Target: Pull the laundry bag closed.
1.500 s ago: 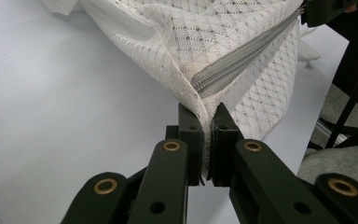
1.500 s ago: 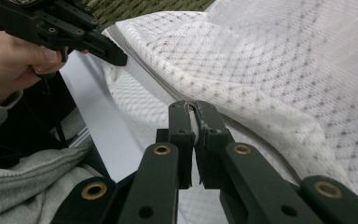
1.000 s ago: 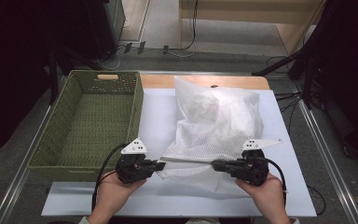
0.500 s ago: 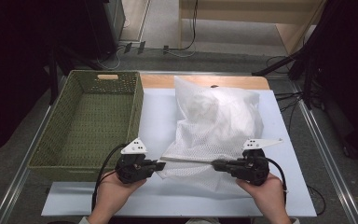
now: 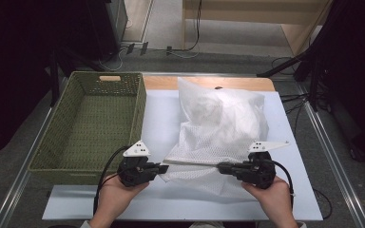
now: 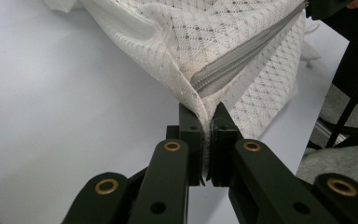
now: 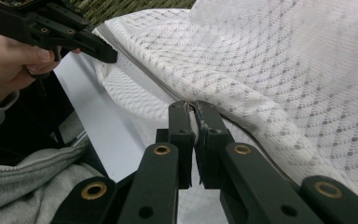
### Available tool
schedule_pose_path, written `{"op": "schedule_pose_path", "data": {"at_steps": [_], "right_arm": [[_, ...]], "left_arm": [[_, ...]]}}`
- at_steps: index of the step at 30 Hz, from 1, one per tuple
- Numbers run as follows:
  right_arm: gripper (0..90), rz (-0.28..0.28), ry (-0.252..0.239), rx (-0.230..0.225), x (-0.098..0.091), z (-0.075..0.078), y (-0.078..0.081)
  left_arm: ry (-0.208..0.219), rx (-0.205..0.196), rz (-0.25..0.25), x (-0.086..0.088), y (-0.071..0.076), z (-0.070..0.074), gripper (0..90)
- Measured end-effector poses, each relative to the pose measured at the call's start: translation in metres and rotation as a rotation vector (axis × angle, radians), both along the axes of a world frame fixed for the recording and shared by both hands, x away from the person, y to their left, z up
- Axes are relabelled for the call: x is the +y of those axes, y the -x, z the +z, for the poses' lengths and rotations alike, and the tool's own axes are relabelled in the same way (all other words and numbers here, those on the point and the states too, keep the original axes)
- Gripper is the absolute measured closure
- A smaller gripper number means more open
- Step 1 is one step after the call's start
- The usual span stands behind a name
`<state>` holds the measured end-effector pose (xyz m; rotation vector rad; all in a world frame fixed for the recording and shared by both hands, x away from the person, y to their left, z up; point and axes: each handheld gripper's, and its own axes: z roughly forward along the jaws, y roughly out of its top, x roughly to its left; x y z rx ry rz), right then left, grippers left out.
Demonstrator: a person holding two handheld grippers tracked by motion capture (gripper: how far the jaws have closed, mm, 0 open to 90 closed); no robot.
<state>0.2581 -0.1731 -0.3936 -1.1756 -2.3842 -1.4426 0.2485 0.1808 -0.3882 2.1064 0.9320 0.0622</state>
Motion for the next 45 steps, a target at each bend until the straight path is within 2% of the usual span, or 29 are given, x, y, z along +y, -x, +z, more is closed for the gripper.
{"op": "schedule_pose_path", "data": {"at_steps": [17, 45], "right_arm": [[86.9, -0.025, -0.001, 0.002, -0.013, 0.000, 0.002], [86.9, -0.045, 0.009, 0.008, -0.023, -0.001, 0.004]], "left_arm": [[-0.005, -0.004, 0.003, 0.000, 0.000, 0.000, 87.4], [-0.007, -0.003, 0.004, 0.001, 0.000, 0.001, 87.4]]}}
